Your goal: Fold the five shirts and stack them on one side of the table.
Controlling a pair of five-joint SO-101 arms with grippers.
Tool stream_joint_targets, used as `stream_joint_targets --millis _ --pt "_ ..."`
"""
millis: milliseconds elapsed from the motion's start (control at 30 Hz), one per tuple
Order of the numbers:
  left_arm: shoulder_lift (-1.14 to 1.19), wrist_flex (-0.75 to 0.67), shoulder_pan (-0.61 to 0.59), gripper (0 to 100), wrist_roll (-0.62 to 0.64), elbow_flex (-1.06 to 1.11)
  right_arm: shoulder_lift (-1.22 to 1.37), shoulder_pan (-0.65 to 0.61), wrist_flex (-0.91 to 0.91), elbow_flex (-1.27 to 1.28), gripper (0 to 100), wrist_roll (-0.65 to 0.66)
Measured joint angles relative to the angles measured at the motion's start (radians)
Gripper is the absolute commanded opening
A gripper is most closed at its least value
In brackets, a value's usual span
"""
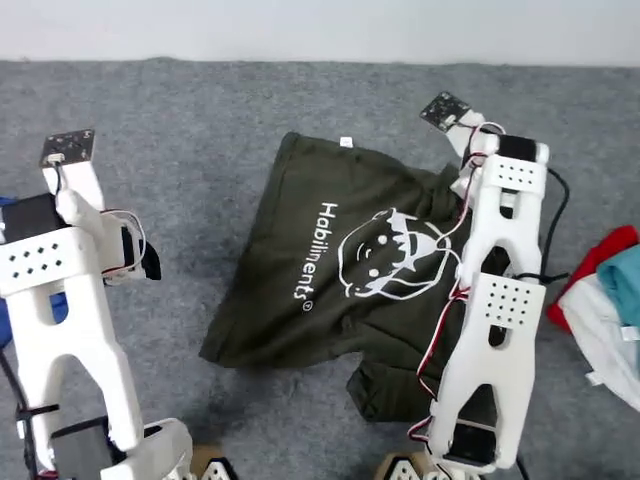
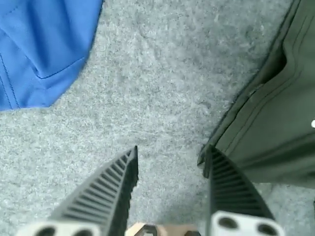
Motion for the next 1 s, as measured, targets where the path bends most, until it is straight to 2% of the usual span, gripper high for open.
stream_joint_targets --millis 133,367,533,667,1000 --pt "0.0 0.0 0.0 21 0.0 0.0 0.0 0.02 0.038 -0.008 2.3 -0.002" --pt "0.0 0.0 0.0 21 0.0 0.0 0.0 0.017 0.262 -0.172 15.8 0.044" --pt "0.0 0.0 0.0 21 0.0 0.0 0.0 -0.061 0.431 -0.279 16.5 0.051" --pt "0.0 0.0 0.0 21 0.0 0.0 0.0 -0.114 0.46 -0.327 16.5 0.051" --pt "0.0 0.0 0.0 21 0.0 0.0 0.0 -0.101 0.462 -0.249 15.6 0.051"
